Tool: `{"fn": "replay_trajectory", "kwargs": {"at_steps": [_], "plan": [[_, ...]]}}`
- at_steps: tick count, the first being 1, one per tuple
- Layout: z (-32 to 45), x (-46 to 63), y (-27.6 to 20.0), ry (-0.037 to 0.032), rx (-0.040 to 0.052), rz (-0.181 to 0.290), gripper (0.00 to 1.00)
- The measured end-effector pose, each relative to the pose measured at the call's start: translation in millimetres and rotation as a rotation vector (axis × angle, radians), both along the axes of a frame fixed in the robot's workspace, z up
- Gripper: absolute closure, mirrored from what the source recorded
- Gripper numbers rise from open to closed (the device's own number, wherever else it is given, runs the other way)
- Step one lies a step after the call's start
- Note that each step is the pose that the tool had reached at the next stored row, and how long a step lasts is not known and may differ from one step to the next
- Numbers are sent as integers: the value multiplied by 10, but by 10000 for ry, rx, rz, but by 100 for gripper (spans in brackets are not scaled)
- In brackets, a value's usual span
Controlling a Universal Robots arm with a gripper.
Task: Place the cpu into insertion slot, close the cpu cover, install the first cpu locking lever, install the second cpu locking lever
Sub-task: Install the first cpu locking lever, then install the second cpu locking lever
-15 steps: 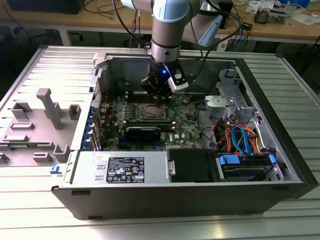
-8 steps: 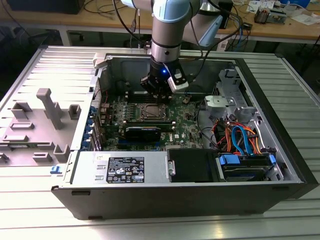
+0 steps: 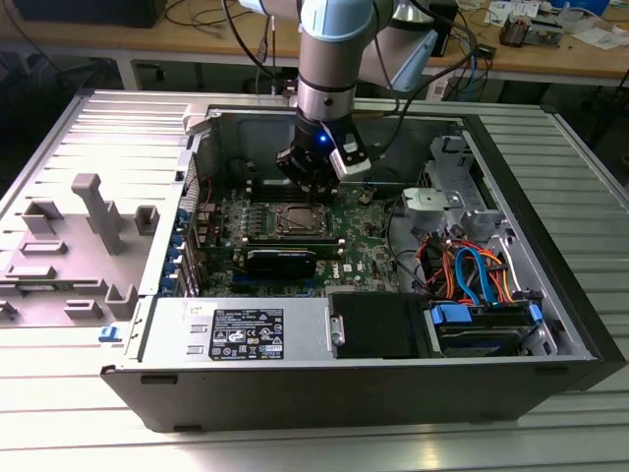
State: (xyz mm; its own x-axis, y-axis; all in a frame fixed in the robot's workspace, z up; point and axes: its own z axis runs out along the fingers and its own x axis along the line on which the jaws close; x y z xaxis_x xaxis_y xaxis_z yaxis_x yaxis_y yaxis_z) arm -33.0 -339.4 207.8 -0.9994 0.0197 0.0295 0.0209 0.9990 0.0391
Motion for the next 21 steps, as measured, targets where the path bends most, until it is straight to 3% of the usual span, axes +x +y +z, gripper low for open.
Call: {"fn": "replay_trajectory", "kwargs": {"at_steps": [4,8,21], "plan": [[17,0,-3,-1,-32,0,89],[25,0,-8,0,-127,0,89],[24,0,-28,-1,-128,0,89]]}}
